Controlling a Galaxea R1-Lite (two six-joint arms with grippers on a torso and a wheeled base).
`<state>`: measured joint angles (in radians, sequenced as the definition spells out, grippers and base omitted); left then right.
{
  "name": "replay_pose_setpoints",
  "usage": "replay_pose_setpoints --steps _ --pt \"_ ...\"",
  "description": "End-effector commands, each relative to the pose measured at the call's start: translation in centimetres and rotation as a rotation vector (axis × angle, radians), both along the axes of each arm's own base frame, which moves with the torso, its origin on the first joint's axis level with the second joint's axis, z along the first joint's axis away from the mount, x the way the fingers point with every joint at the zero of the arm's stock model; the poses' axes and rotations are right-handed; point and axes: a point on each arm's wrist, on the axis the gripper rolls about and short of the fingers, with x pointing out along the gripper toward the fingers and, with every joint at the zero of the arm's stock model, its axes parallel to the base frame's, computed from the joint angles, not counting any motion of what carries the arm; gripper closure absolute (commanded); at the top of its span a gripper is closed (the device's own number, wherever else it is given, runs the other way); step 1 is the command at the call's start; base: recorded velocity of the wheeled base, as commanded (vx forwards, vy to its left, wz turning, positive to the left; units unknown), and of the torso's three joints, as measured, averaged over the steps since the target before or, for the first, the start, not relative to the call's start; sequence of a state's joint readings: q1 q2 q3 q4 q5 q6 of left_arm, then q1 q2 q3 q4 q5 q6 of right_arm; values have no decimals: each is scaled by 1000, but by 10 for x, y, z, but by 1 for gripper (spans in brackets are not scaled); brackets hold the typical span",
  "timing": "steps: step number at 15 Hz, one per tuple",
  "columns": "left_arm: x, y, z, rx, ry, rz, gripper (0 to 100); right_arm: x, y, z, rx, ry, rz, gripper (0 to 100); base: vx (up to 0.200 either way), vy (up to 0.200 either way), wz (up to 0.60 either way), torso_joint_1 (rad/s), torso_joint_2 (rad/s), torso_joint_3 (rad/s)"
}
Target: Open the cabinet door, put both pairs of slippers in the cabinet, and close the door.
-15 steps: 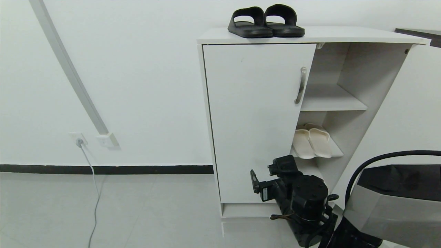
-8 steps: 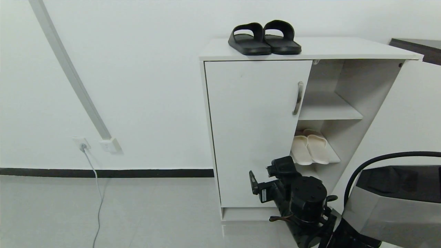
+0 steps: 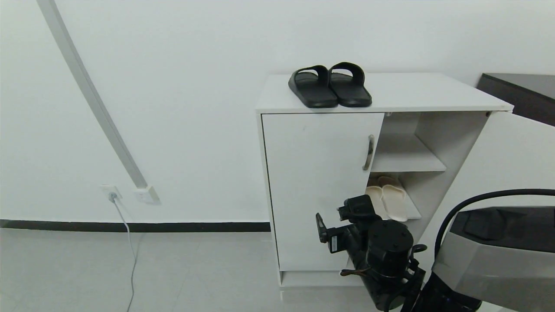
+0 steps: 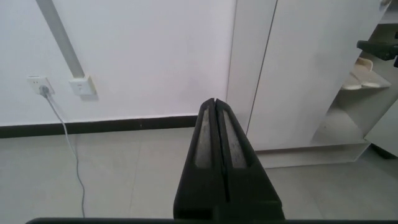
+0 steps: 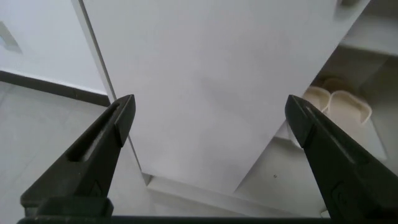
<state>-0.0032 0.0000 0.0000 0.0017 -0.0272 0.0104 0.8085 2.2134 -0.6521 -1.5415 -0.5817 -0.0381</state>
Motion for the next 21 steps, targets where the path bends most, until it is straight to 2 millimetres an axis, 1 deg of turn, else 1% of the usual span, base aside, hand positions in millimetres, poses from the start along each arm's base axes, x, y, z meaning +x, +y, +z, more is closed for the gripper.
replay_pose_setpoints --steps 1,11,21 --pt "0 0 0 0 1 0 100 0 0 2 3 -3 0 0 0 0 0 154 -476 -325" --pt "0 0 0 0 1 0 100 1 -1 2 -9 -6 -6 0 0 0 0 185 -501 -317" --pt "0 0 0 0 1 0 100 1 -1 0 -13 -2 -1 0 0 0 0 246 -565 -324"
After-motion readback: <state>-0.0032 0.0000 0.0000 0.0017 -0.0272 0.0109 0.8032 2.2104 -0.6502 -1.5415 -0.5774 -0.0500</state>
